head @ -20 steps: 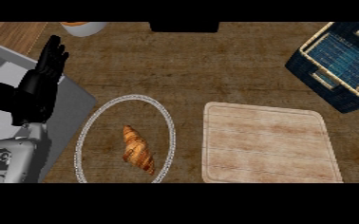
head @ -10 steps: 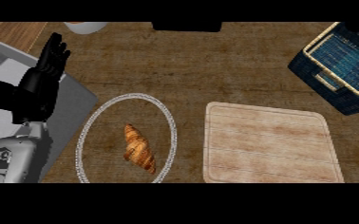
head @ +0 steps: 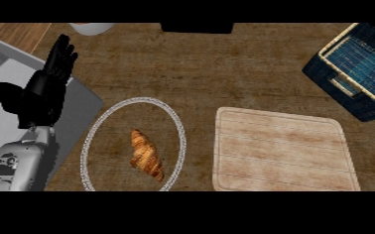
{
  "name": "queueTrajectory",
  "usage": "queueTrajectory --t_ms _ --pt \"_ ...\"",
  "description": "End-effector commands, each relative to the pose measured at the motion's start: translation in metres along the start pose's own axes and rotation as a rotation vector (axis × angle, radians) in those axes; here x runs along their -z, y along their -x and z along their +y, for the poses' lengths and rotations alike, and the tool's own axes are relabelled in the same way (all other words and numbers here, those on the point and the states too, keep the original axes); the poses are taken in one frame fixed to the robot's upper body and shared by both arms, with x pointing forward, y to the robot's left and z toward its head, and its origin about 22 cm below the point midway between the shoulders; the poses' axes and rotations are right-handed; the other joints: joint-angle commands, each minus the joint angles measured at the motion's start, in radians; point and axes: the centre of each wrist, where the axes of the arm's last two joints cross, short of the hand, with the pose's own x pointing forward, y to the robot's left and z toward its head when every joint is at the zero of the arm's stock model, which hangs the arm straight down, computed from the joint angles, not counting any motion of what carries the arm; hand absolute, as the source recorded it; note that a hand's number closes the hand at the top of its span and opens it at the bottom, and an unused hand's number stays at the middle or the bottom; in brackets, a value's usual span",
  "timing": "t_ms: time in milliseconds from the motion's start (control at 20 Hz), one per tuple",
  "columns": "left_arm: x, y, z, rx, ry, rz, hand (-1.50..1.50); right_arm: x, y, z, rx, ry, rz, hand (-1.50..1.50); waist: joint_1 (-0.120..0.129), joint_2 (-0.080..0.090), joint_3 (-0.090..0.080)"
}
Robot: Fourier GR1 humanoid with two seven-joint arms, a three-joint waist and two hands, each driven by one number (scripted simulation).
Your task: Pick the can from the cutting board and place it in the basket
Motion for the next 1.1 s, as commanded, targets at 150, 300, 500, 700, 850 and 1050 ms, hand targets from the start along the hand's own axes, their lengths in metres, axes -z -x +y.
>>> queueTrajectory --t_ms 150,300,500,700,850,1050 --pt "-0.005 0.023 0.0 -0.024 0.035 0.128 0.0 -0.004 0.019 0.017 -0.092 -0.179 0.071 1.5 0.006 0.018 -0.013" --pt "-0.01 0.026 -0.014 -0.013 0.012 0.134 0.0 0.006 0.025 0.0 -0.101 -0.256 0.076 1.5 0.005 0.016 -0.013" --pt "-0.025 0.042 -0.01 -0.014 0.008 0.143 0.0 0.001 0.034 0.01 -0.067 -0.242 0.085 1.5 0.005 0.014 -0.013" --pt "-0.005 0.029 0.002 0.0 0.005 0.13 0.0 -0.009 0.035 0.029 -0.08 -0.233 0.066 1.5 -0.002 0.015 -0.012" --pt "-0.004 0.029 -0.001 -0.002 0.013 0.122 0.0 -0.008 0.03 0.027 -0.098 -0.22 0.08 1.5 0.007 0.02 -0.013" --pt "0.003 0.015 -0.001 -0.005 0.004 0.124 0.0 -0.012 0.032 0.033 -0.144 -0.245 0.082 1.5 0.013 0.02 -0.012"
